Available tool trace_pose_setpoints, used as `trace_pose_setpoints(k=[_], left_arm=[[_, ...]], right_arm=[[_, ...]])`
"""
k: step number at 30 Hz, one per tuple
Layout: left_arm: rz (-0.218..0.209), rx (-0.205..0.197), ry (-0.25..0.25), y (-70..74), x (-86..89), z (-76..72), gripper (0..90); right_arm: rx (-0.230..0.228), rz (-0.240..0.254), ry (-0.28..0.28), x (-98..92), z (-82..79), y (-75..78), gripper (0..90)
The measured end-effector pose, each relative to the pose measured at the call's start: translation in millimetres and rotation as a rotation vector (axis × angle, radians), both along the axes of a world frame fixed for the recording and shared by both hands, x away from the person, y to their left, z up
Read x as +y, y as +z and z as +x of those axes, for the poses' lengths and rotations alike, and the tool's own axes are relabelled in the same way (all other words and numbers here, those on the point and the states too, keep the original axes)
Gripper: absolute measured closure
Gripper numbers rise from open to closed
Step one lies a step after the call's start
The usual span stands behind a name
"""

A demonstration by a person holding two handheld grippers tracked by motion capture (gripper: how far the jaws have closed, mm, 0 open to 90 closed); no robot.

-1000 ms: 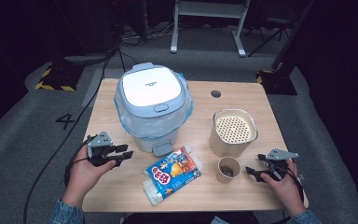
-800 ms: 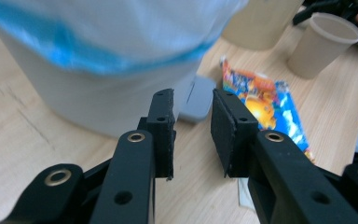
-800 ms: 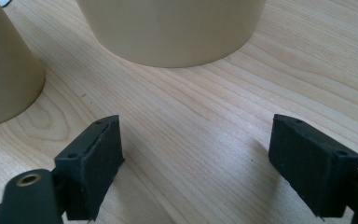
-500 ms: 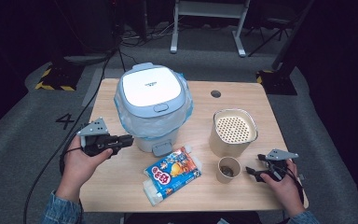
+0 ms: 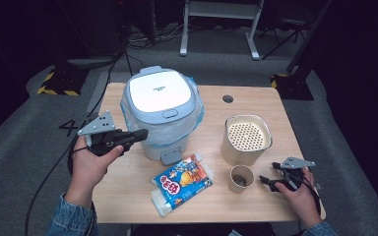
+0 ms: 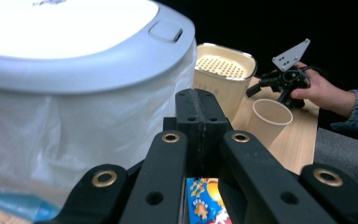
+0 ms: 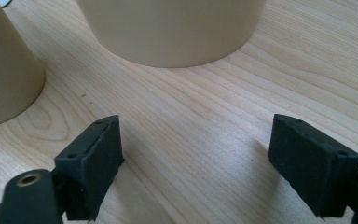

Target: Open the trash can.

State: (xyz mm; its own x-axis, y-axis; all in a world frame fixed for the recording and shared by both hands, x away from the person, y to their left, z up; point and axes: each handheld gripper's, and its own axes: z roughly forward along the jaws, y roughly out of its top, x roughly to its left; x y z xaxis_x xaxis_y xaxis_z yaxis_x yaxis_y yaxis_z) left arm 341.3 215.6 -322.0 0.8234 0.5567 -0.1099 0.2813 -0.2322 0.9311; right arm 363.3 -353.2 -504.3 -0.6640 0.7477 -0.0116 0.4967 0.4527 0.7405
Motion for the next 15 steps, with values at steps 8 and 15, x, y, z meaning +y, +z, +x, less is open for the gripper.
trace_pose_setpoints(k=[8,15], left_arm=[[-0.047,-0.055,0.018,15.0,-10.9,1.4,90.0],[-0.04,-0.076,0.054,24.7,-27.7,11.7,90.0]], right_arm=[[-0.001,-0.001,0.0,0.0,-0.1,0.0,17.7],[-0.001,-0.001,0.0,0.0,0.0,0.0,17.7]])
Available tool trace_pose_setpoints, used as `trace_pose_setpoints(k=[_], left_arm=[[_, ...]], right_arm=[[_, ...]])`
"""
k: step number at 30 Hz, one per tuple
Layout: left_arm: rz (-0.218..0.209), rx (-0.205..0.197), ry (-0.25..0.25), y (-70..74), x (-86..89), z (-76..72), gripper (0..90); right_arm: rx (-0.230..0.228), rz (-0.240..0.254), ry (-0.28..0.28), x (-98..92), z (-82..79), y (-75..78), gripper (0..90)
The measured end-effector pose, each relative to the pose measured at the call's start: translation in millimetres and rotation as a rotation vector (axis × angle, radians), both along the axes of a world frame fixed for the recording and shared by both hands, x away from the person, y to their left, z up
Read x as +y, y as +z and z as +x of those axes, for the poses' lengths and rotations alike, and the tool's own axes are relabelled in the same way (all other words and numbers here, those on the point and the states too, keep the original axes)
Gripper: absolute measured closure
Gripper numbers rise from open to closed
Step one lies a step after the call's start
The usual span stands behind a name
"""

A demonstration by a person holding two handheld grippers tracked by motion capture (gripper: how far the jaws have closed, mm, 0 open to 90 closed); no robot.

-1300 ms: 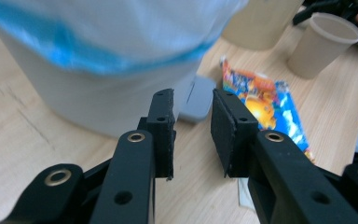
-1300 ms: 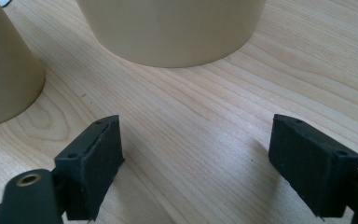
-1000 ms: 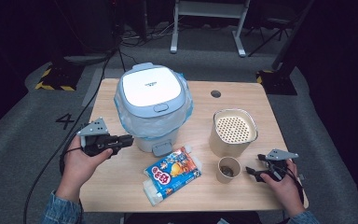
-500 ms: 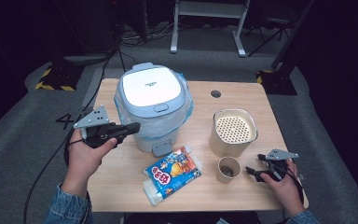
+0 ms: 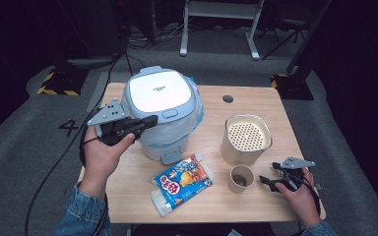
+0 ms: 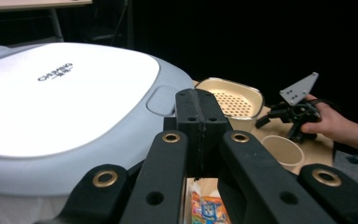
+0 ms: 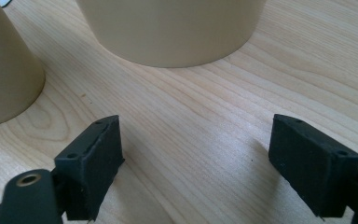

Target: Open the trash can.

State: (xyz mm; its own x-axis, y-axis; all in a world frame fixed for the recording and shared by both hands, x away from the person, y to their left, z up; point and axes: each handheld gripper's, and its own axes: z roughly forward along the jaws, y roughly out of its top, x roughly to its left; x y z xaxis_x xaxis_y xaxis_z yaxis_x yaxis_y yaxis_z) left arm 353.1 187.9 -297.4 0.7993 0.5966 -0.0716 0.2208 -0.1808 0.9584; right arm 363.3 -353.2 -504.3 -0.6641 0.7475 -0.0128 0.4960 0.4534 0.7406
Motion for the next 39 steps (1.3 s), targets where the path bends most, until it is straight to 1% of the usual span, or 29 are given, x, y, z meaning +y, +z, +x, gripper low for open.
trace_pose_setpoints(k=[4,5,6,7,9,10,12,14,15,18,22,25,26,27,34,37,38,39], left_arm=[[0.002,0.002,0.013,1.0,-5.8,4.6,90.0],[0.006,0.001,0.02,0.9,-10.2,9.2,90.0],[0.006,0.001,0.02,0.9,-10.2,9.2,90.0],[0.011,0.008,0.022,0.2,-13.5,12.8,90.0],[0.027,0.015,0.027,-1.1,-17.2,17.2,90.0],[0.027,0.015,0.027,-1.1,-17.2,17.2,90.0],[0.05,0.019,0.035,-2.6,-22.0,21.5,90.0],[0.051,0.022,0.038,-3.0,-23.5,22.4,90.0],[0.071,0.024,0.044,-3.2,-25.4,24.4,90.0],[0.071,0.025,0.047,-3.1,-27.2,26.6,90.0],[0.086,0.023,0.054,-1.5,-28.3,28.3,90.0],[0.105,0.023,0.055,0.6,-30.4,30.3,90.0],[0.124,0.024,0.059,2.6,-31.0,30.6,90.0],[0.132,0.024,0.064,3.3,-31.2,30.5,90.0],[0.147,0.025,0.078,4.8,-32.6,31.1,90.0],[0.188,0.014,0.088,7.8,-34.5,31.3,90.0],[0.188,0.014,0.088,7.8,-34.5,31.3,90.0],[0.211,0.008,0.098,9.4,-35.6,31.7,90.0]], right_arm=[[0.0,0.0,0.0,0.0,0.0,0.0,17.7],[0.0,0.0,0.0,0.0,0.0,0.0,17.7],[0.0,0.0,0.0,0.0,0.0,0.0,17.7],[0.0,0.001,0.0,-0.1,0.1,0.0,17.7],[0.001,0.001,0.0,-0.1,0.1,0.0,17.7],[0.001,0.001,0.0,-0.1,0.1,0.0,17.7],[0.001,0.001,0.0,-0.1,0.1,0.0,17.7],[0.001,0.001,0.0,-0.1,0.1,0.0,17.7],[0.001,0.001,0.0,-0.1,0.1,0.0,17.7],[0.001,0.001,0.0,-0.1,0.1,0.0,17.7],[0.001,0.001,0.0,-0.1,0.1,0.0,17.7],[0.001,0.001,0.0,-0.1,0.1,0.0,17.7],[0.001,0.001,0.0,-0.1,0.1,0.0,17.6],[0.0,0.001,0.0,-0.1,0.1,0.0,17.7],[0.001,0.001,0.0,-0.1,0.1,0.0,17.7],[0.0,0.0,0.0,0.0,0.0,0.0,17.7],[0.0,0.0,0.0,0.0,0.0,0.0,17.7],[0.0,0.0,0.0,0.0,0.0,0.0,17.7]])
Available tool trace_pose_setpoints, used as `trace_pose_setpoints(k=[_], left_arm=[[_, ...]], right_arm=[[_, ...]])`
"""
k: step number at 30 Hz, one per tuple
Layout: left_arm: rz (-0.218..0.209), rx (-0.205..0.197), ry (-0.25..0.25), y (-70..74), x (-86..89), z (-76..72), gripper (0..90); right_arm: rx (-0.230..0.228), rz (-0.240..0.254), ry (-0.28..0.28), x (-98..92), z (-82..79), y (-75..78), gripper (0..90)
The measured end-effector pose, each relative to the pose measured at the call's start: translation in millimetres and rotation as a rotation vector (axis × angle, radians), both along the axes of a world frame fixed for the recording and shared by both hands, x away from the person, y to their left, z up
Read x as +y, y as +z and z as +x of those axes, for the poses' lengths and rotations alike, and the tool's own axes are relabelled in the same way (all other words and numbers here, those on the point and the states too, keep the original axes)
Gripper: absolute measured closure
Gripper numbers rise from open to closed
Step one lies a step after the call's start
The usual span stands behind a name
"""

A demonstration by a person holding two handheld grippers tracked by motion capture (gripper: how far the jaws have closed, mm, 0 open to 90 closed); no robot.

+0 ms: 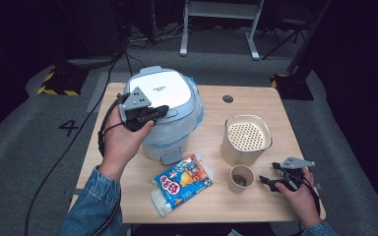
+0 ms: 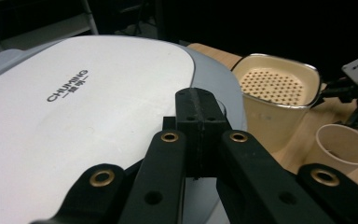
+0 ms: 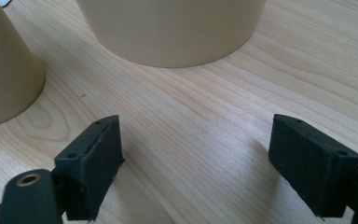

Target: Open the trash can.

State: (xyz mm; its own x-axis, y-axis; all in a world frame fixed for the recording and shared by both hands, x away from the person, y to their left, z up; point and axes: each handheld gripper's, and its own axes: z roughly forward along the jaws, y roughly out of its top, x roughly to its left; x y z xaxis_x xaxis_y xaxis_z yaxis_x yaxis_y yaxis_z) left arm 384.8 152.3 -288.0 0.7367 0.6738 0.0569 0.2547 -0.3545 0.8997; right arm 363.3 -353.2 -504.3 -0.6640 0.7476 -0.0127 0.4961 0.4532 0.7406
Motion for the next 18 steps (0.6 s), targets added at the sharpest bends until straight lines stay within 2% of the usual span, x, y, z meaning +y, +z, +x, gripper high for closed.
trace_pose_setpoints(k=[8,11,17,18], left_arm=[[0.009,0.005,0.003,0.5,-1.2,-0.5,90.0],[0.026,0.008,0.006,1.5,-2.3,-1.0,90.0],[0.018,0.012,0.004,1.1,-2.2,-0.9,90.0],[0.03,0.01,0.003,1.5,-3.1,-1.3,90.0]], right_arm=[[-0.001,0.0,0.0,0.0,0.0,-0.1,17.7],[-0.001,-0.001,0.0,0.1,-0.1,0.0,17.7],[-0.001,0.0,-0.002,0.2,-0.5,0.0,17.8],[-0.001,0.0,-0.002,0.2,-0.5,0.0,17.8]])
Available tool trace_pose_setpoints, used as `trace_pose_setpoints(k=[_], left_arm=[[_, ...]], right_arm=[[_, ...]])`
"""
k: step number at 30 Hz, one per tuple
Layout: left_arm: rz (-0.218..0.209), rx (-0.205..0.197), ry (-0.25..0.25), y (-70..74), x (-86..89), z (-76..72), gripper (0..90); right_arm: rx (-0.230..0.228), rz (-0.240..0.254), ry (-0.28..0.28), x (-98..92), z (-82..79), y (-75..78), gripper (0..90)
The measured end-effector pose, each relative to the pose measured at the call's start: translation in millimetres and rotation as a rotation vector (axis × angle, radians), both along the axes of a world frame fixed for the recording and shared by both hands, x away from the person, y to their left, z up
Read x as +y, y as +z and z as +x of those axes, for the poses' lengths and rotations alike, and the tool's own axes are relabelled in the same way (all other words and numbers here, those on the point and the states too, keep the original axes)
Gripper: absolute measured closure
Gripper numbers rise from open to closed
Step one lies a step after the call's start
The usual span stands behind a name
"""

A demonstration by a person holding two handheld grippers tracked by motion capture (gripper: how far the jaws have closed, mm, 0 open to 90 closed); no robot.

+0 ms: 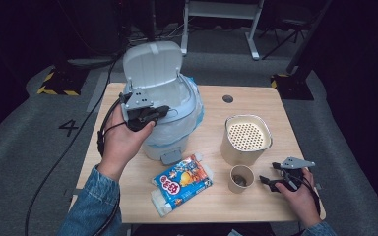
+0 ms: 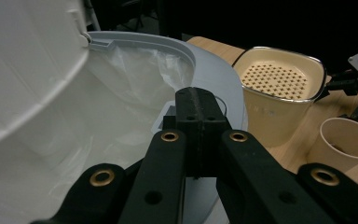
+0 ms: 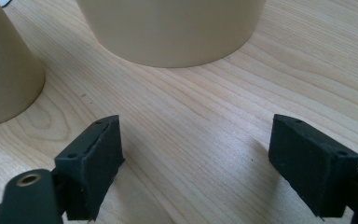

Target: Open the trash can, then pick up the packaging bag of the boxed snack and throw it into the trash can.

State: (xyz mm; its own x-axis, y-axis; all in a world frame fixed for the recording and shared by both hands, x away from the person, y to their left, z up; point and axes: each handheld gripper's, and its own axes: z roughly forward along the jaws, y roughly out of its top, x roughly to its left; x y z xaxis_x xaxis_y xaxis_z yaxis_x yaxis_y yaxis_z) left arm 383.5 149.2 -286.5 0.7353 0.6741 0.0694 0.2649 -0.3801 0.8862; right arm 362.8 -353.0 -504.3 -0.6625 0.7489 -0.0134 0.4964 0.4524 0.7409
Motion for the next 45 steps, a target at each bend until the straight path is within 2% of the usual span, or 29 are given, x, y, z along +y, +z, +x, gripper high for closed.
trace_pose_setpoints(k=[5,6,9,10,11,12,15,20,21,23,24,26,29,30,31,34,37,38,40,42,45], left_arm=[[-0.011,0.005,-0.008,0.2,-0.2,0.2,90.0],[-0.028,0.006,-0.013,0.1,0.9,0.7,89.7],[-0.05,0.017,-0.021,-0.5,0.8,0.9,64.4],[-0.083,0.011,-0.049,-2.4,1.7,0.3,54.9],[-0.083,0.011,-0.049,-2.4,1.7,0.3,49.6],[-0.13,0.017,-0.082,-3.8,5.3,-2.2,45.2],[-0.138,0.009,-0.081,-4.3,9.7,-6.8,40.2],[-0.123,0.002,-0.088,-12.0,17.5,-25.7,36.5],[-0.123,0.002,-0.088,-12.0,17.5,-25.7,35.9],[-0.139,0.001,-0.119,-17.7,16.2,-36.3,35.6],[-0.139,0.001,-0.119,-17.7,16.2,-36.3,35.4],[-0.12,0.006,-0.137,-21.9,12.2,-46.2,33.5],[-0.116,0.016,-0.153,-26.3,9.6,-51.2,33.4],[-0.11,0.029,-0.165,-32.6,7.0,-54.4,33.4],[-0.11,0.029,-0.165,-32.6,7.0,-54.4,33.4],[-0.063,0.054,-0.169,-49.1,1.3,-54.9,33.5],[-0.047,0.064,-0.169,-57.1,-0.8,-53.0,33.4],[-0.04,0.085,-0.174,-67.3,-3.2,-50.2,33.4],[-0.034,0.091,-0.172,-71.8,-4.3,-48.7,33.4],[-0.019,0.124,-0.159,-86.1,-7.7,-43.9,33.4],[-0.009,0.153,-0.149,-95.2,-9.6,-40.1,32.6]], right_arm=[[0.001,0.0,0.0,0.0,0.1,0.1,17.8],[0.001,0.0,0.0,-0.1,0.1,0.1,17.8],[0.001,0.001,0.0,-0.1,0.1,0.1,17.8],[0.002,0.001,0.0,-0.1,0.2,0.1,17.8],[0.002,0.001,0.0,-0.1,0.2,0.1,17.8],[0.002,0.0,0.001,-0.3,0.4,0.0,17.8],[0.002,0.001,0.001,-0.3,0.4,0.0,17.7],[0.002,0.001,0.001,-0.3,0.4,0.0,17.7],[0.002,0.001,0.001,-0.3,0.4,0.0,17.7],[0.002,0.0,0.0,-0.3,0.4,0.0,17.7],[0.002,0.0,0.0,-0.3,0.4,0.0,17.7],[0.002,0.0,0.0,-0.3,0.4,0.0,17.8],[0.002,0.001,0.001,-0.3,0.4,0.0,17.8],[0.002,0.001,0.001,-0.3,0.4,0.0,17.7],[0.002,0.001,0.001,-0.3,0.4,0.0,17.7],[0.002,0.001,0.001,-0.3,0.4,0.0,17.8],[0.002,0.001,0.001,-0.3,0.4,0.0,17.7],[0.002,0.001,0.001,-0.3,0.4,0.0,17.8],[0.002,0.001,0.001,-0.3,0.4,0.0,17.8],[0.002,0.0,0.001,-0.3,0.4,0.0,17.8],[0.002,0.001,0.0,-0.1,0.2,0.1,17.8]])
